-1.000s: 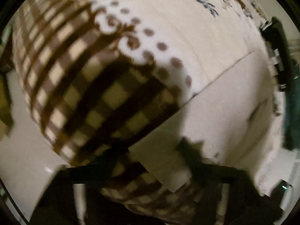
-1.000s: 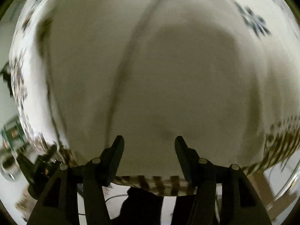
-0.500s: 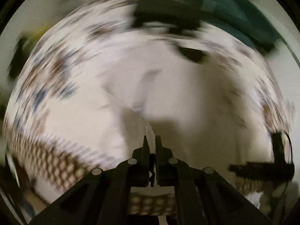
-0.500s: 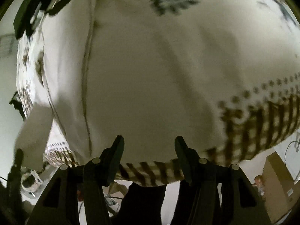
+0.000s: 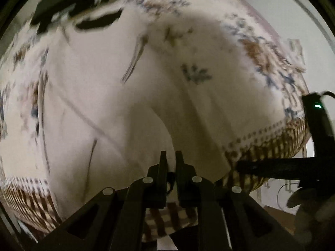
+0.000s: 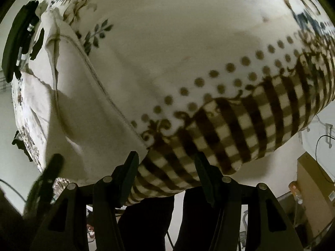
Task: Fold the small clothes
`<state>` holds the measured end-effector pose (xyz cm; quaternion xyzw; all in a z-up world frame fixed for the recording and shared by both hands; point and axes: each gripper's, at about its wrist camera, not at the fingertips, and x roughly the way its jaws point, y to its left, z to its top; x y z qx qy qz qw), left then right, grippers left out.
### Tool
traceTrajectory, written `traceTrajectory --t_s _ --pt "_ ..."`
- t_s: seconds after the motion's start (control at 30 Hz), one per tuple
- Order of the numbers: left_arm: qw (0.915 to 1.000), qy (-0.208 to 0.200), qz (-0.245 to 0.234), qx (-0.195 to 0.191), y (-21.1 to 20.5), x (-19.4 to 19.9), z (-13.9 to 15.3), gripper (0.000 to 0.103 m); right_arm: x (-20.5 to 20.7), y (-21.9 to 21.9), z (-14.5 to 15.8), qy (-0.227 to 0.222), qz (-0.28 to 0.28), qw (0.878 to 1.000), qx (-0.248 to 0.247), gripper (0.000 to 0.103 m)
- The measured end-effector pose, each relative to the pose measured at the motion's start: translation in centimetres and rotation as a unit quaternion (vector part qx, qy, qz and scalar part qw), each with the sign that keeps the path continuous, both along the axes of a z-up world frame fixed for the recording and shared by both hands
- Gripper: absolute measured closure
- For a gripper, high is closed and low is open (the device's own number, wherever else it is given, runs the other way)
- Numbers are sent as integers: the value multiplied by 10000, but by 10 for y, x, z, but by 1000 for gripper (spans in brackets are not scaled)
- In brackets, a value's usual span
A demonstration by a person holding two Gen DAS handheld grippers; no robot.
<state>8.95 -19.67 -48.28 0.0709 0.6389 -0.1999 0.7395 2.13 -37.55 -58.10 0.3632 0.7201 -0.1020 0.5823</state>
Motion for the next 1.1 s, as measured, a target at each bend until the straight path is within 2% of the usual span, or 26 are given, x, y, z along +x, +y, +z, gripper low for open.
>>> traceTrajectory --t_s 0.03,0.07,0.13,0.17,0.2,0.3,0.43,0.57,0.63,0.67,0.73,0.77,0.8,0.87,1.0,1.1 --pt "9999 35 150 47 8 1 -1 95 -1 2 1 -29 13 10000 20 45" --pt "9994 75 339 86 22 5 -2 90 0 -7 3 -87 50 9999 56 45" --pt "9977 164 650 115 51 13 -3 65 3 -10 5 -222 143 9996 128 45" --pt "9962 205 835 159 72 16 -3 34 9 -6 5 -283 199 9992 180 45" --pt "9946 222 995 214 86 21 -4 16 13 1 6 -334 242 9988 252 45" --pt "9861 214 1616 317 161 26 -8 16 25 -3 1 -447 296 9969 574 43" --pt "9728 612 2191 433 236 18 -36 17 26 4 -20 -465 413 9947 816 42" --pt "9545 1347 2660 -71 281 -2 -70 18 22 14 -44 -319 450 9947 867 43" --pt "9512 1448 2708 -286 284 -12 -78 19 19 10 -50 -257 423 9945 926 43" --pt "9517 1418 2700 -366 283 -16 -79 26 17 8 -52 -233 401 9938 1011 43" --pt "9553 1333 2605 -416 278 -23 -78 56 14 7 -55 -186 392 9928 1120 50" --pt "9576 1289 2549 -374 275 -27 -76 82 12 3 -54 -149 401 9929 1112 62" --pt "9587 1267 2524 -349 273 -30 -74 96 10 -2 -52 -125 395 9936 1048 79" --pt "9568 1290 2582 -357 275 -36 -67 98 17 18 -48 -120 379 9947 946 97" --pt "9378 1476 3038 -803 301 -39 -45 100 14 9 -31 -229 125 9944 1025 98" --pt "9319 1417 3181 -1019 320 -36 -16 100 18 1 -9 -319 5 9925 1176 99"
